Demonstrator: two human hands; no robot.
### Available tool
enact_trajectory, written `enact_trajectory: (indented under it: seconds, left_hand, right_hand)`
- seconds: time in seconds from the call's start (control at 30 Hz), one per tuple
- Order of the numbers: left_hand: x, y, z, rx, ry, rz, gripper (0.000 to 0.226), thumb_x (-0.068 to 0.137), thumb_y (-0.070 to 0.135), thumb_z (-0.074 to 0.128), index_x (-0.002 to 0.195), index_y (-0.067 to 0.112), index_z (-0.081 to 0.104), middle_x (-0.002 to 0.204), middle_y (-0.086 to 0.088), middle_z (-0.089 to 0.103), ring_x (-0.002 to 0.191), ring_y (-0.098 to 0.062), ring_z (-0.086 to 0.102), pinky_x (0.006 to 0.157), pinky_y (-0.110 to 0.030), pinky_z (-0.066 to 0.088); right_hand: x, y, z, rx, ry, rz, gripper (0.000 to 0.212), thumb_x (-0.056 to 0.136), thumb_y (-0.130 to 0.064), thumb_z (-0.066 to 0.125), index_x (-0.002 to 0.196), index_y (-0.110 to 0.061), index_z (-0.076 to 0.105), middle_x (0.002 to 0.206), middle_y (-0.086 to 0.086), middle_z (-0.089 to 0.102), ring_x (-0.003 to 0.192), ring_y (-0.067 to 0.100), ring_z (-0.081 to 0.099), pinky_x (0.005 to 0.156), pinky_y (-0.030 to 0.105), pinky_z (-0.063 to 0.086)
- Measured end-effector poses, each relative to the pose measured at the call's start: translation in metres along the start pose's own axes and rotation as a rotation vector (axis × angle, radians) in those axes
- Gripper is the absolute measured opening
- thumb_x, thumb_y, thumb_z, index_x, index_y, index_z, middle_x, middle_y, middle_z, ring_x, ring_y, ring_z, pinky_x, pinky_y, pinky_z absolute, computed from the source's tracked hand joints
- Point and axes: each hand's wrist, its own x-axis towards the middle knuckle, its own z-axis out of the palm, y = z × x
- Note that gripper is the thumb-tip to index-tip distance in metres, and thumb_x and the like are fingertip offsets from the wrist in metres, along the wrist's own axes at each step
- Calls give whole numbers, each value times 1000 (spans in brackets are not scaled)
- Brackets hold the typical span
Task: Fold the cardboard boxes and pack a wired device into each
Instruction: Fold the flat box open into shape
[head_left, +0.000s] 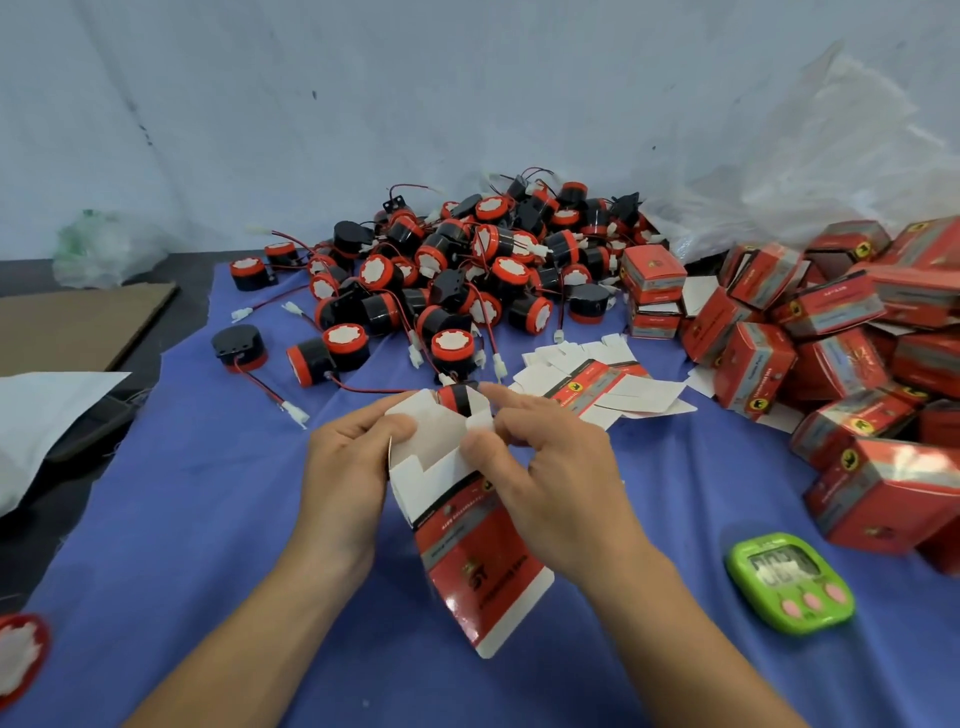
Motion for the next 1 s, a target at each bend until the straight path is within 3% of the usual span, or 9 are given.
enact_trajectory:
  seconds: [0.1,0.2,0.33,0.47,0.57,0.67,0.77,0.87,1.0]
  left_hand:
    - [-2,-4,3,-31,-12,-19,35,98,4,51,98,16,84,102,-11,80,92,-25,75,75,-31,61]
    - [-6,-8,4,-32,-26,-39,38,100,12,48,101,26,83,101,-5,80,89,-17,76,69,-26,58]
    - [-11,-11,5,-50,-54,-27,42,108,41,41,98,31,81,110,0,79,105,-23,74,85,-37,56]
    - [-11,-10,6,79,-151,-27,15,95,36,66,94,29,79,137,8,67,125,-12,64,100,-37,54]
    - [-8,-7,1,246,-106,146,32,73,57,73,87,29,72,154,29,42,144,2,40,115,-41,42]
    - [-13,4,3,244,-40,415,27,73,52,77,83,32,62,152,33,43,139,3,46,92,-15,52]
    - [-14,4,3,321,8,624,19,82,35,75,83,40,56,148,25,50,132,-10,57,89,-20,57]
    - [-12,-7,4,317,-71,477,38,83,41,72,117,48,59,143,29,52,133,-9,55,104,-32,53]
    - [-11,-15,12,163,-163,232,34,83,36,70,114,51,63,136,32,58,115,16,59,91,-13,53]
  right_hand:
    - [-2,3,4,-28,36,98,49,94,-62,44,72,-19,56,74,-12,62,73,11,54,61,27,42]
    - [-2,12,4,-17,88,177,47,99,-55,53,67,-21,48,57,-10,50,58,9,44,51,22,32]
    - [1,17,7,57,125,258,44,99,-49,61,65,-23,51,49,-11,44,50,7,39,48,20,34]
    - [-1,15,6,118,304,234,30,99,-44,65,76,-25,67,69,-15,66,65,5,59,56,17,44]
    - [-3,6,7,279,389,128,6,98,-39,67,101,-35,70,101,-35,70,95,-6,67,75,6,48]
    - [-3,4,9,222,439,-49,18,96,-42,65,103,-26,72,122,-40,62,123,-15,55,95,6,43]
    - [-1,6,6,196,383,-29,20,98,-41,65,92,-27,78,131,-31,59,129,-17,49,100,6,40]
    - [-2,4,4,362,325,108,17,91,-51,62,101,-60,73,119,-47,60,121,-12,59,93,12,50]
    - [0,14,3,332,331,176,22,97,-37,63,108,-29,80,121,-40,65,118,-13,59,96,23,53]
